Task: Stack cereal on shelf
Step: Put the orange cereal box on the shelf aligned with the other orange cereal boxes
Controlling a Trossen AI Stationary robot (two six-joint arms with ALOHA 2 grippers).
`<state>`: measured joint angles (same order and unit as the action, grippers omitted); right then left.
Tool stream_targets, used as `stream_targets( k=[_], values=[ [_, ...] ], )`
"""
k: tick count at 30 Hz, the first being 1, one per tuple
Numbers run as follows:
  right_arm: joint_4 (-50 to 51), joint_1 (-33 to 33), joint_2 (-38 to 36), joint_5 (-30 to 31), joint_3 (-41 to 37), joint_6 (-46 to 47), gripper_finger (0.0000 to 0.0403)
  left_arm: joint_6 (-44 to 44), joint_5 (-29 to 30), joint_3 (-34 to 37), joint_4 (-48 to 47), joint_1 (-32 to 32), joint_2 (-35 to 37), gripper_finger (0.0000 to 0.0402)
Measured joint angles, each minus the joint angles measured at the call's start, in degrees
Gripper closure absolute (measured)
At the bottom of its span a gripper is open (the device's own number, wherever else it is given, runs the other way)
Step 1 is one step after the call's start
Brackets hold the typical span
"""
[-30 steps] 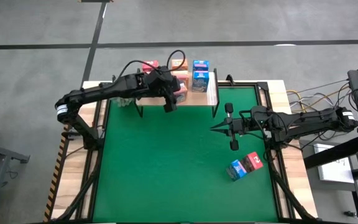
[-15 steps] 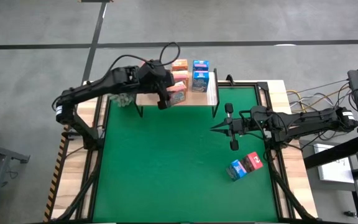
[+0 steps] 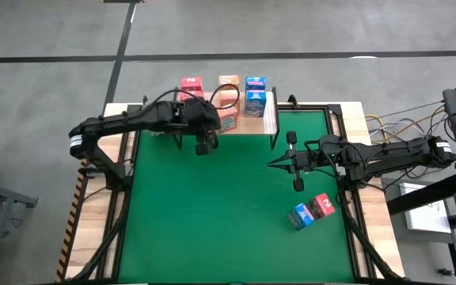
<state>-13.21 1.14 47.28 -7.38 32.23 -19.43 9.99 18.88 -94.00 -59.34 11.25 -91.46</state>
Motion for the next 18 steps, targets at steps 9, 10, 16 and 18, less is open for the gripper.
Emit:
stream_targets(
  k=[9, 10, 16, 18],
  values=[
    [0.0, 0.0, 0.0, 0.0, 0.0, -0.1, 0.0390, 1.4, 4.7, 4.7, 8.8, 0.1, -0.1, 0.0331],
    [-0.1, 0.0, 0.0, 0.0, 0.0, -0.1, 0.0390, 1.7, 4.7, 4.7, 9.6, 0.1, -0.1, 0.0337],
    [-0.1, 0.0, 0.0, 0.0, 0.0, -0.1, 0.0390, 3.6, 6.6, 4.7, 13.0, 0.9, -0.2, 0.0361],
    [-0.1, 0.0, 0.0, 0.0, 0.0, -0.1, 0.0390, 4.4, 7.4, 4.7, 13.3, 1.3, -0.2, 0.0362]
  ],
)
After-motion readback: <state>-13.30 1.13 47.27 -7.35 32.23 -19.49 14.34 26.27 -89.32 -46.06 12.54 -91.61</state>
